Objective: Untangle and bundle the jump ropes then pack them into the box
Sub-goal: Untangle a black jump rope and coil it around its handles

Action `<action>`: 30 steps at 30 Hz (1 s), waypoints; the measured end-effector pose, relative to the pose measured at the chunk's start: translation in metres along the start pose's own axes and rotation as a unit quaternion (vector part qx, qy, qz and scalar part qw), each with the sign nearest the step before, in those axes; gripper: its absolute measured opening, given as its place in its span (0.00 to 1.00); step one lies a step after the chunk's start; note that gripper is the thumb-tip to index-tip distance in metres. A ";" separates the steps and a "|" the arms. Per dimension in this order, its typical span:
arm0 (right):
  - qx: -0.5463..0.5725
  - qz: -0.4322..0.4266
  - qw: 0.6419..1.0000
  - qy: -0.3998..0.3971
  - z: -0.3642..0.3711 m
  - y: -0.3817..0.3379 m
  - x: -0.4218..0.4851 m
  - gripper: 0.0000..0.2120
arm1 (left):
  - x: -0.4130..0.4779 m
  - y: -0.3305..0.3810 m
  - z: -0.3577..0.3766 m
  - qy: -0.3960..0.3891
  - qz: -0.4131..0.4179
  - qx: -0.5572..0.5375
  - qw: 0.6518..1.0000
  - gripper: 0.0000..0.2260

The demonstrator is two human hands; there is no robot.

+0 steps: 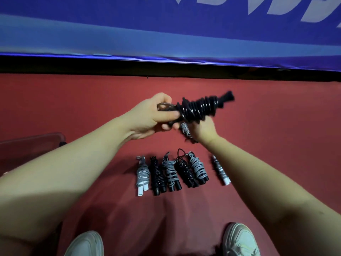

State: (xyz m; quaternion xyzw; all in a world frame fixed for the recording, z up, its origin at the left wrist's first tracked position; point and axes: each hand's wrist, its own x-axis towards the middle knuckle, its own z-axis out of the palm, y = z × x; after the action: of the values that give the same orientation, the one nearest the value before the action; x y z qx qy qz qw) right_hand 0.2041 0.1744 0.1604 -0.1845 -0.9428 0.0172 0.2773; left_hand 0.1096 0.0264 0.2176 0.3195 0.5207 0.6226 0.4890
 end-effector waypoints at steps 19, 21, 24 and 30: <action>-0.153 -0.159 0.949 -0.223 -0.025 -0.086 -0.001 0.13 | 0.011 -0.038 -0.081 0.212 0.059 0.400 0.890 0.16; -0.185 -0.229 0.932 -0.211 -0.042 -0.086 0.013 0.13 | 0.007 -0.040 -0.072 0.148 0.056 0.464 0.872 0.13; -0.197 -0.309 0.911 -0.191 -0.052 -0.071 0.034 0.07 | 0.005 -0.041 -0.057 0.082 0.041 0.536 0.839 0.14; -0.163 -0.315 0.922 -0.153 -0.053 -0.018 0.045 0.14 | 0.003 -0.031 -0.045 -0.026 0.021 0.479 0.877 0.11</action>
State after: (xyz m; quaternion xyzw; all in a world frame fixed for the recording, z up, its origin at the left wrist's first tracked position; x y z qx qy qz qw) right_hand 0.1908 0.1697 0.2309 0.0840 -0.9729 -0.1971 0.0865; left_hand 0.0761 0.0136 0.1754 0.5415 0.7356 0.2989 0.2763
